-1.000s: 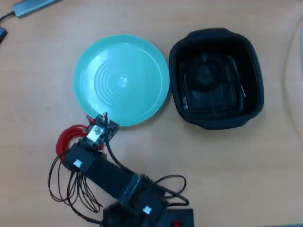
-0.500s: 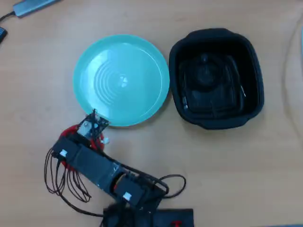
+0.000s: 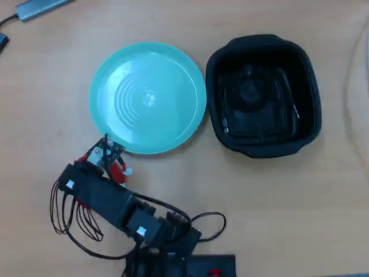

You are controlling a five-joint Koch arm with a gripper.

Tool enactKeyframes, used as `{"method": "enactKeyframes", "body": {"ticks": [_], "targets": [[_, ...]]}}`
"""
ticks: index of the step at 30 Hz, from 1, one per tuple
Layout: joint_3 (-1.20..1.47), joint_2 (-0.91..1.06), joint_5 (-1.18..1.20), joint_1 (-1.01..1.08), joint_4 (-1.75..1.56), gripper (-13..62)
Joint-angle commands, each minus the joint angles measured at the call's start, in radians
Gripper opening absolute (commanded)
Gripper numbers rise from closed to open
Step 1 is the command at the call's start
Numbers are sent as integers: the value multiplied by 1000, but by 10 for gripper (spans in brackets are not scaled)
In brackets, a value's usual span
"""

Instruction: Put a black charging cable in a black bowl and put a red charging cable in a green bowl

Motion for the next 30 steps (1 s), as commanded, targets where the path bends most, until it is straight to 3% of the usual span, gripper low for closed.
{"method": "enactKeyframes", "body": {"ticks": [1, 13, 19, 30], "targets": [[-32, 6, 0, -2, 12, 348], [6, -12, -8, 54, 100, 346], [121, -46, -12, 103, -35, 349], [97, -35, -3, 120, -179, 347]]}}
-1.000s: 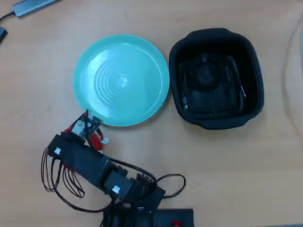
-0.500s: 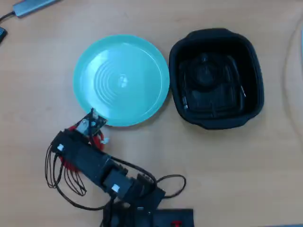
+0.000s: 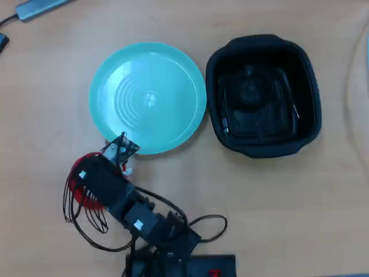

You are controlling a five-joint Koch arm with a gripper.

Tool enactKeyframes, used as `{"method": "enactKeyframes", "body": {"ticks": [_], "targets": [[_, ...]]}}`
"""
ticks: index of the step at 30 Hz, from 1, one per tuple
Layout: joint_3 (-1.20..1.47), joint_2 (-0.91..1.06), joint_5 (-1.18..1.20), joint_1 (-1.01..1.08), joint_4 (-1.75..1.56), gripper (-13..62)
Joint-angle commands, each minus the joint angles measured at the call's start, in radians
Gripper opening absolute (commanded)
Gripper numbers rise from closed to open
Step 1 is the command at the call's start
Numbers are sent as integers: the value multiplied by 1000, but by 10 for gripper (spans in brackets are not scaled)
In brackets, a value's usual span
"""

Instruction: Put a black charging cable in a black bowl and put a red charging cable in a green bowl

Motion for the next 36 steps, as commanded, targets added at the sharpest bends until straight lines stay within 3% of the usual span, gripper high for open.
{"method": "enactKeyframes", "body": {"ticks": [1, 19, 22, 28, 36], "targets": [[-29, 12, 6, 6, -43, 347], [8, 17, 5, 55, -81, 325], [11, 15, 3, 63, -129, 245], [5, 17, 2, 67, -213, -84], [-46, 91, 8, 29, -242, -69]]}}
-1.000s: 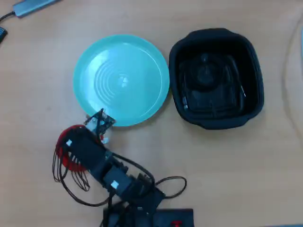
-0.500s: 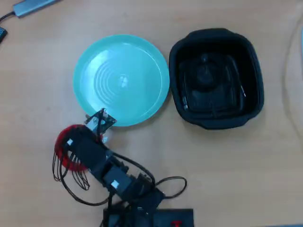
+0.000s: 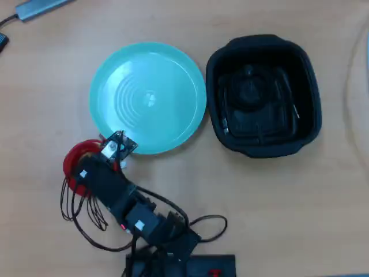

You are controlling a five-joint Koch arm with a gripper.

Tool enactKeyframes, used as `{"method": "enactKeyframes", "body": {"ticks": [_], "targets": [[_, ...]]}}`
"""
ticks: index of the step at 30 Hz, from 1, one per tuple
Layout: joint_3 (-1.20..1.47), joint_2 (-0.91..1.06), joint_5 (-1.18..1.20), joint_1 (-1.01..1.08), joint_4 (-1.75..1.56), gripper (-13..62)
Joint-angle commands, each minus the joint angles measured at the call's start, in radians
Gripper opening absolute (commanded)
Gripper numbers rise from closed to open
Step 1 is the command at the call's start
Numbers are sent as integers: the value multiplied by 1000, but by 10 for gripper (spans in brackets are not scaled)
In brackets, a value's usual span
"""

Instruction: Put a black charging cable in a black bowl and put a red charging cable in a green bowl

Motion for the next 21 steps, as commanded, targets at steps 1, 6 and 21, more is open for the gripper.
{"method": "enactKeyframes", "body": {"ticks": [1, 6, 21], "targets": [[-69, 103, 6, -40, -35, -69], [-169, 259, 5, -149, -35, -69], [-525, 410, 5, -14, -37, -69]]}}
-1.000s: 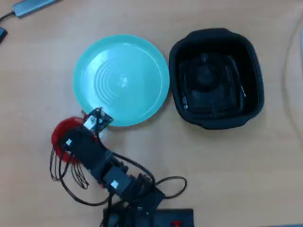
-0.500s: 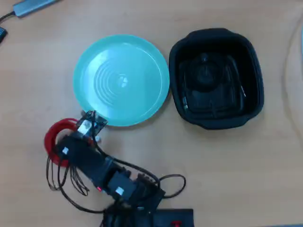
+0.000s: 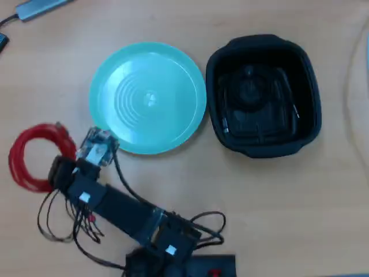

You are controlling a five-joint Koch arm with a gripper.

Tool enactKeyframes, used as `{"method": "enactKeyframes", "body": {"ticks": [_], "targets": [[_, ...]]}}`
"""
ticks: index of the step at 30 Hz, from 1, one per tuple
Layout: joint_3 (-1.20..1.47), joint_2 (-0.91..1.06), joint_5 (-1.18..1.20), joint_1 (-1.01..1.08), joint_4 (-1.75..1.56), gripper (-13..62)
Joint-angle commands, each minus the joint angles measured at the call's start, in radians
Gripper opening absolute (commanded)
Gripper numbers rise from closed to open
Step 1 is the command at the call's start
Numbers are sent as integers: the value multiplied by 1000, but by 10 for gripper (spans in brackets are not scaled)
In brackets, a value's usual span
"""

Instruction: Put a black charging cable in a black bowl and put a red charging cable in a green bowl

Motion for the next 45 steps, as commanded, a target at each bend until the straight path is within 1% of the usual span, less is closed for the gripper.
{"method": "enactKeyframes", "body": {"ticks": [1, 11, 27, 31, 45], "targets": [[-229, 60, 2, 81, -40, -69], [-253, 52, 5, 402, -239, -69], [-186, -25, 31, 793, -245, -69], [-186, -109, 49, 807, -290, -69], [-183, -336, 84, 716, -474, -68]]}}
